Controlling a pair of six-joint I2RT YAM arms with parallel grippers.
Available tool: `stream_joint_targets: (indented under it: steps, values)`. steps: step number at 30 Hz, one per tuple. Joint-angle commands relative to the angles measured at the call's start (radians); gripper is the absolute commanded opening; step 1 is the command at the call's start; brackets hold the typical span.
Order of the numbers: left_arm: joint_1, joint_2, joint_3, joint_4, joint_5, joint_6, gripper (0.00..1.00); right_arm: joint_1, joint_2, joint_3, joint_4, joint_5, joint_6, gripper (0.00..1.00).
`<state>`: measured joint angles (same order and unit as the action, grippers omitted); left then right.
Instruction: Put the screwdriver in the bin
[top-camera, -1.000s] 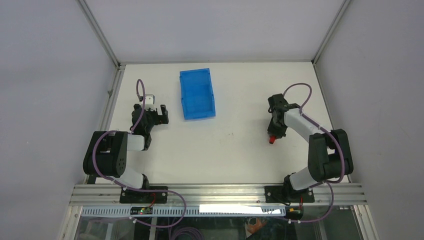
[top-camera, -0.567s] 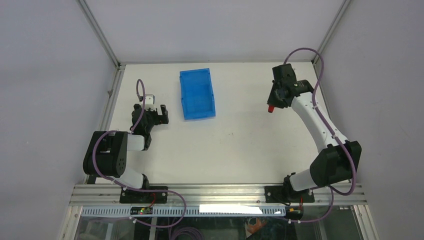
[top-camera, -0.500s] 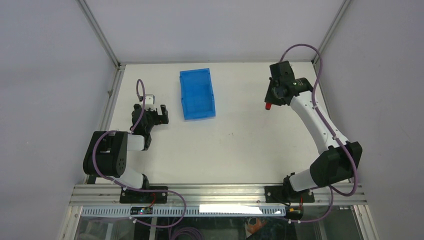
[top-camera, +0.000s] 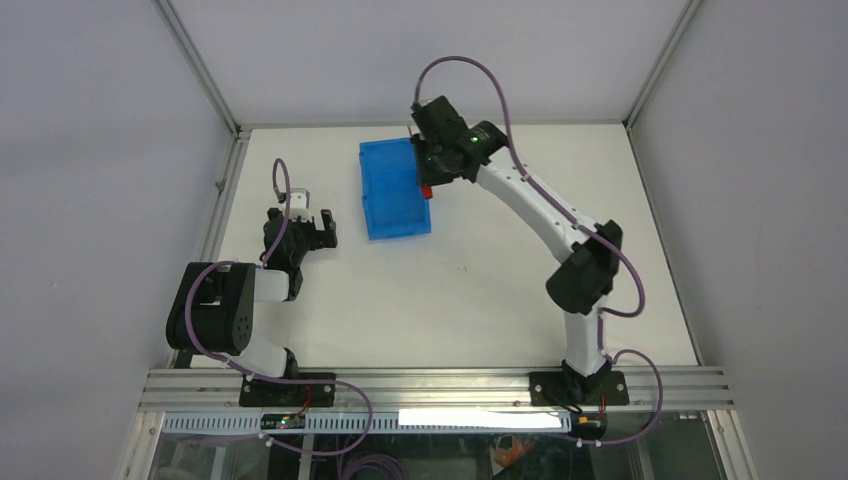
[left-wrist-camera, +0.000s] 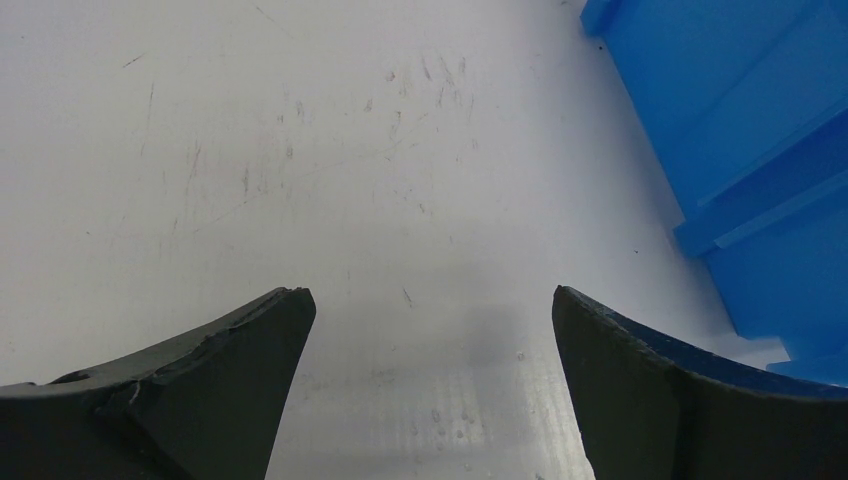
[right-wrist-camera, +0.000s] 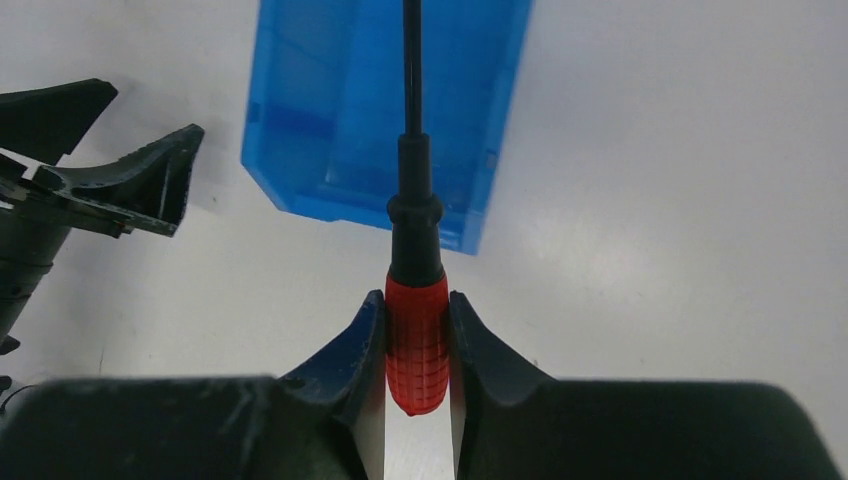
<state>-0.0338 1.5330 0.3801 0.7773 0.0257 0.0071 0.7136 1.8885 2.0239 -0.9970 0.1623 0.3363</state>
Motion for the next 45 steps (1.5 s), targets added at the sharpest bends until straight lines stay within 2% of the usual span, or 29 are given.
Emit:
stream_joint_targets:
  steps: [1, 5, 8, 14, 19, 22, 31, 34, 36, 37, 38, 45]
  values:
    - [-0.008, -0.025, 0.003, 0.027, 0.000, -0.017, 0.99, 0.013, 0.207, 0.253, -0.034, -0.087, -0.074, 0.00]
    - [-0.009, -0.026, 0.003, 0.027, 0.000, -0.017, 0.99, 0.029, 0.377, 0.399, -0.051, -0.091, -0.118, 0.05]
    - [-0.009, -0.025, 0.003, 0.027, 0.000, -0.018, 0.99, 0.032, 0.450, 0.415, -0.011, -0.110, -0.141, 0.09]
    - [-0.008, -0.025, 0.003, 0.027, -0.001, -0.016, 0.99, 0.034, 0.517, 0.389, 0.055, -0.127, -0.167, 0.16]
    - [-0.008, -0.025, 0.003, 0.027, -0.001, -0.016, 0.99, 0.034, 0.548, 0.389, 0.075, -0.126, -0.156, 0.32]
    - [-0.008, -0.025, 0.003, 0.027, 0.000, -0.016, 0.99, 0.035, 0.549, 0.394, 0.082, -0.122, -0.152, 0.37]
    - [-0.008, -0.025, 0.003, 0.028, 0.000, -0.016, 0.99, 0.050, 0.449, 0.414, 0.093, -0.085, -0.144, 0.47]
    - [-0.009, -0.025, 0.003, 0.027, 0.000, -0.017, 0.99, 0.050, 0.397, 0.408, 0.088, -0.034, -0.145, 0.55]
    - [-0.008, -0.025, 0.003, 0.027, -0.001, -0.017, 0.99, 0.049, 0.358, 0.384, 0.064, 0.045, -0.152, 0.64]
    - [-0.008, -0.026, 0.003, 0.027, -0.001, -0.016, 0.99, 0.046, 0.335, 0.363, 0.053, 0.084, -0.157, 0.95]
    - [-0.008, -0.026, 0.003, 0.027, -0.001, -0.016, 0.99, 0.039, 0.308, 0.335, 0.046, 0.125, -0.155, 0.99]
    - [-0.008, -0.026, 0.003, 0.027, 0.000, -0.017, 0.99, -0.136, 0.054, 0.044, 0.052, 0.120, -0.131, 0.99]
